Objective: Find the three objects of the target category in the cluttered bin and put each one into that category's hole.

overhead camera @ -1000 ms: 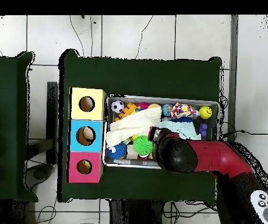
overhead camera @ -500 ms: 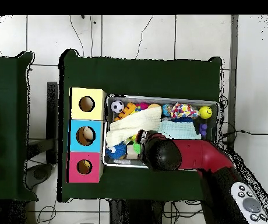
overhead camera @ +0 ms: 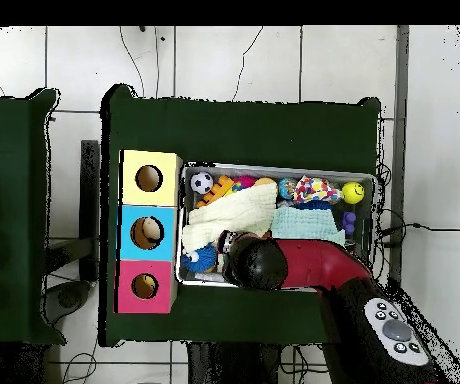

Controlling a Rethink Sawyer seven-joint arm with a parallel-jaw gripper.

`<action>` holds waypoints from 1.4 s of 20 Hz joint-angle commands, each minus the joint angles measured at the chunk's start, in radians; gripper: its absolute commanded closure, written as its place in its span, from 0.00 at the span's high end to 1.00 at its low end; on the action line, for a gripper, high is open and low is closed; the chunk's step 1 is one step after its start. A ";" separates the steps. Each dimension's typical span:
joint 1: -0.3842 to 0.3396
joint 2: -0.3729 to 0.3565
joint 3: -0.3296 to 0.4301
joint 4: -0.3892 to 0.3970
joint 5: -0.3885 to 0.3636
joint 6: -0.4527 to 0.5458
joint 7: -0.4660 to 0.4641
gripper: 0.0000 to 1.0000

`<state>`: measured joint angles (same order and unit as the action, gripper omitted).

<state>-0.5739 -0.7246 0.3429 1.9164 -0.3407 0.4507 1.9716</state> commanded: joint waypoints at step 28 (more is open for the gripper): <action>0.113 -0.019 -0.158 -0.040 0.282 -0.008 0.160 1.00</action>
<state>-0.4758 -0.7412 0.1817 1.9195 -0.1400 0.3274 1.9716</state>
